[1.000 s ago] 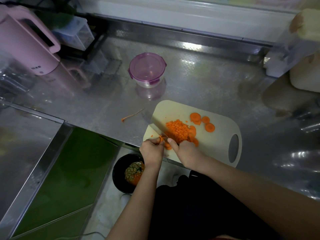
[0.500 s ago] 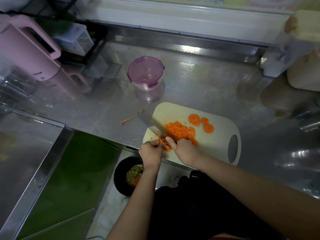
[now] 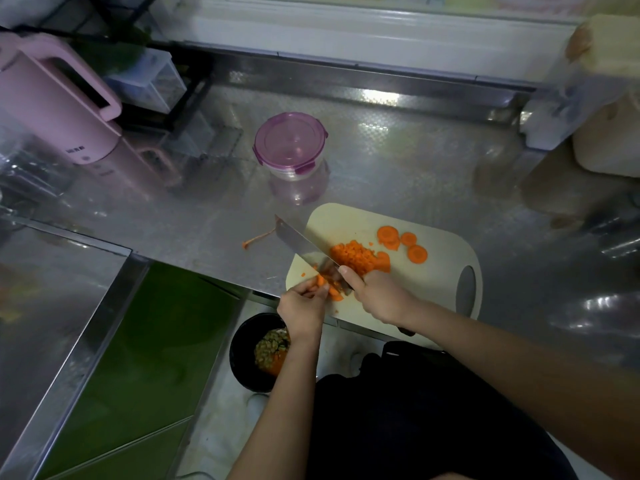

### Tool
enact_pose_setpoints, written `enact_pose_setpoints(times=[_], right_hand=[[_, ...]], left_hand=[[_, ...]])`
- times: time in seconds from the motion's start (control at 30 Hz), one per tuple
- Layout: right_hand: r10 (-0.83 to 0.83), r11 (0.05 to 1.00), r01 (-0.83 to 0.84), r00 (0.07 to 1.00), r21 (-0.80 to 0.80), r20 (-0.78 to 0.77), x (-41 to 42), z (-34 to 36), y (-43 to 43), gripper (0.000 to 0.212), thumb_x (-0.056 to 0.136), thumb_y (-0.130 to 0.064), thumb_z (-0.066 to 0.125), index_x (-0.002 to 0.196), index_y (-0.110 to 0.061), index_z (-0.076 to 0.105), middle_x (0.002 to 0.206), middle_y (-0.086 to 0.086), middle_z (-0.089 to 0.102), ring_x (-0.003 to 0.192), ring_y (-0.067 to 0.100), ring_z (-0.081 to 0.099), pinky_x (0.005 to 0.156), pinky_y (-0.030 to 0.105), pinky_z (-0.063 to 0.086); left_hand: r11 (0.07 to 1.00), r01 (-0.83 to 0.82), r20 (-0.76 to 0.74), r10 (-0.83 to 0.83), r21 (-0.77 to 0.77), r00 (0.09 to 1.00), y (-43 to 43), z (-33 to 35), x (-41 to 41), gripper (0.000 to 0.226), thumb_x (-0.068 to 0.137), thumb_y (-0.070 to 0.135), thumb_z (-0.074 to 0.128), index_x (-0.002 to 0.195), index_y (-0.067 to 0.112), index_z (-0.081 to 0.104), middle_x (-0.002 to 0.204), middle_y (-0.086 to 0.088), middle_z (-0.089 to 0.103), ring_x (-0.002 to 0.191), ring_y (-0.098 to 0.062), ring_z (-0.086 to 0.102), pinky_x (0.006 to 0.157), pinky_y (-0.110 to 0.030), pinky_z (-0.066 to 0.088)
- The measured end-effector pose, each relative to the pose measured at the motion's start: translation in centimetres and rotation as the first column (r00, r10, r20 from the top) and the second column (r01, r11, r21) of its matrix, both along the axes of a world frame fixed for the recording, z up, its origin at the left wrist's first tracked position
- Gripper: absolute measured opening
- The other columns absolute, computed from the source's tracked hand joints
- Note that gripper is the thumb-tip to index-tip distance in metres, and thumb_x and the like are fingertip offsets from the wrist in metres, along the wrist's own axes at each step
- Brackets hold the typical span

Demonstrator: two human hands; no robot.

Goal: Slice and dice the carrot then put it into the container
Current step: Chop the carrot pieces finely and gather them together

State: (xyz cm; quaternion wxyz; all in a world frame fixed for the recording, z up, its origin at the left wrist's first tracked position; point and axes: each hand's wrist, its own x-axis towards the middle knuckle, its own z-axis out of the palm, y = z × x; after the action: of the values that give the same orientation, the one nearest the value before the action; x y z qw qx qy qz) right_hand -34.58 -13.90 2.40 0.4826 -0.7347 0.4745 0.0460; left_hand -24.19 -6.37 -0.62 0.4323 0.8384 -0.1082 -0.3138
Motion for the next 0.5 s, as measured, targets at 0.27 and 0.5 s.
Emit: enact_pose_setpoints(times=[0.27,0.5], right_hand=[[-0.095,0.995,0.095,0.995,0.04,-0.004,-0.7,0.4,1.2,0.066,0.099,-0.051,0.029,0.046,-0.011,0.034,0.045,0.001,0.036,0.042,0.013,0.036,0.048,0.023,0.029],[-0.058,0.997,0.061,0.996,0.038,-0.06,-0.6,0.8,1.7,0.06,0.099,-0.051,0.029,0.052,-0.014,0.04,0.054,0.003,0.043,0.052,0.015,0.042,0.06,0.029,0.036]], left_hand=[[0.997,-0.072,-0.032,0.071,-0.017,0.997,0.0,-0.1,-0.3,0.024,0.078,0.016,0.075,0.1,0.006,0.072,0.094,-0.006,0.072,0.089,-0.017,0.066,0.093,-0.037,0.051],[0.998,-0.067,0.013,0.066,0.003,0.998,-0.2,0.1,-0.5,0.023,0.081,0.014,0.073,0.101,0.003,0.072,0.099,-0.01,0.072,0.087,-0.013,0.063,0.091,-0.028,0.049]])
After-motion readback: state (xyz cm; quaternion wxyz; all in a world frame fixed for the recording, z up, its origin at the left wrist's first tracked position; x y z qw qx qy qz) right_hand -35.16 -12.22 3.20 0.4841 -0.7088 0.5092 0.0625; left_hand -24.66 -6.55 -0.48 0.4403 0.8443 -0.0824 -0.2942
